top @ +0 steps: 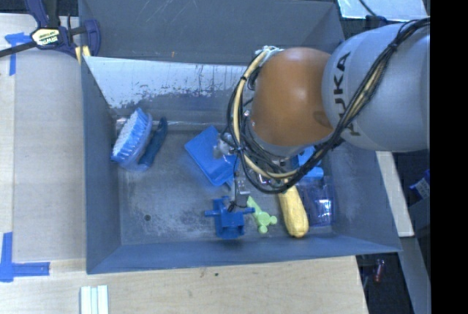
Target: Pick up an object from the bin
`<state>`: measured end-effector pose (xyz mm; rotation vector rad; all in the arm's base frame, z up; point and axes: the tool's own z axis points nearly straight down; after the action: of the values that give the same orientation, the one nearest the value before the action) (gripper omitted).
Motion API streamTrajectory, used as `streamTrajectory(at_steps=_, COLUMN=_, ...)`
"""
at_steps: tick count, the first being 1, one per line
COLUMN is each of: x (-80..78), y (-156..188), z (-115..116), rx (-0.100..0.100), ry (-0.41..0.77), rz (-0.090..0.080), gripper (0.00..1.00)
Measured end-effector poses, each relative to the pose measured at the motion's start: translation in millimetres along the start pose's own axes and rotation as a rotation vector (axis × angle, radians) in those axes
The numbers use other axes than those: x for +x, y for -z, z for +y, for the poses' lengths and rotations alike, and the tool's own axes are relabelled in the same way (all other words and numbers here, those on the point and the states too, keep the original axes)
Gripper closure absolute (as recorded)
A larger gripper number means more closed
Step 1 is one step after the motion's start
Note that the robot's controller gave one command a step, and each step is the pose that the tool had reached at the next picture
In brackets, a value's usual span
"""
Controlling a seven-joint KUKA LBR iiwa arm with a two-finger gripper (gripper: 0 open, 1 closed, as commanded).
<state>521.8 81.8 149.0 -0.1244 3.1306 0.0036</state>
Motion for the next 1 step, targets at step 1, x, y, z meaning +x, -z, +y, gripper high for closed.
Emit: streamTrajectory(at_steps=1, x=-5.2, y=-13.3, z=-6.7, rx=-0.003, ry=0.043, rz=-0.012, gripper=0.0)
